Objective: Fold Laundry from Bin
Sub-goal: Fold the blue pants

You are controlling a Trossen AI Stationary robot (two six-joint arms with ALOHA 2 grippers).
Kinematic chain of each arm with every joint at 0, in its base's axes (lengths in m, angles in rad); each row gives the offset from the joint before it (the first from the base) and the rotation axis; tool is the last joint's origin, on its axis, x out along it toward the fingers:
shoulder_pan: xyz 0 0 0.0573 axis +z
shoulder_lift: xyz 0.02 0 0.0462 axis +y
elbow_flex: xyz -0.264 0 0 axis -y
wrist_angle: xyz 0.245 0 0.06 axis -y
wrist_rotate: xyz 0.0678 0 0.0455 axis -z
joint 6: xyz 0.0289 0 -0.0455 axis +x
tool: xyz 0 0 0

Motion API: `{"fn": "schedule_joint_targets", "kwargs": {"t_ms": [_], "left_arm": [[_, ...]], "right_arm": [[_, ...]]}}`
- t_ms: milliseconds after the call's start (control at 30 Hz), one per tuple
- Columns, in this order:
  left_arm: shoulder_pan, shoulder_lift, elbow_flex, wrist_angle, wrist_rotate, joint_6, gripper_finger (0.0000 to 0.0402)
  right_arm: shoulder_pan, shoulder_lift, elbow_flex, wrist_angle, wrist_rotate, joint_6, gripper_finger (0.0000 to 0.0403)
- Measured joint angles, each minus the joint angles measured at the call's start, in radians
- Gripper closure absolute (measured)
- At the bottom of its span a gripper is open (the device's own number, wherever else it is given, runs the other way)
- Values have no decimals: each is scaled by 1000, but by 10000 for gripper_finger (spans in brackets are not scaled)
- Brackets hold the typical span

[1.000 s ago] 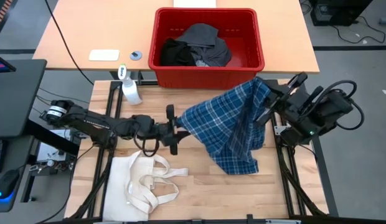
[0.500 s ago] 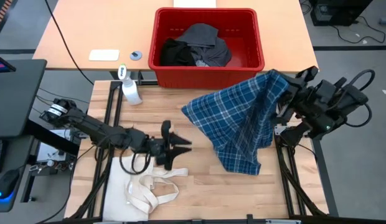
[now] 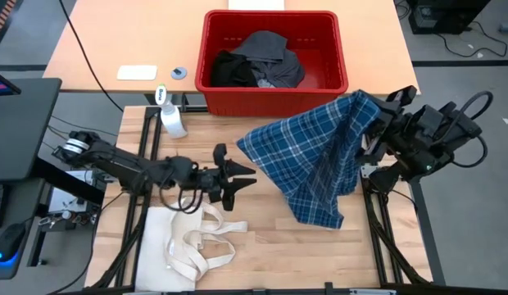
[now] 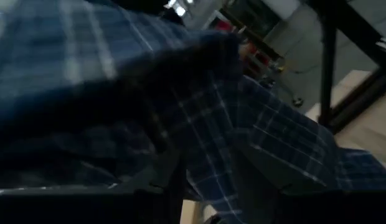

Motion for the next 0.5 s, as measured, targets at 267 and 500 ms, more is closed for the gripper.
{"fn": "schedule_joint_targets", "kwargs": {"t_ms": [267, 500], "left_arm": [[68, 91, 13, 143, 87, 45, 283], [73, 182, 19, 251, 145, 71, 286]], "right_arm": [[-33, 16, 0, -13, -35, 30, 394], [-43, 16, 0, -13, -37, 33, 394]]}}
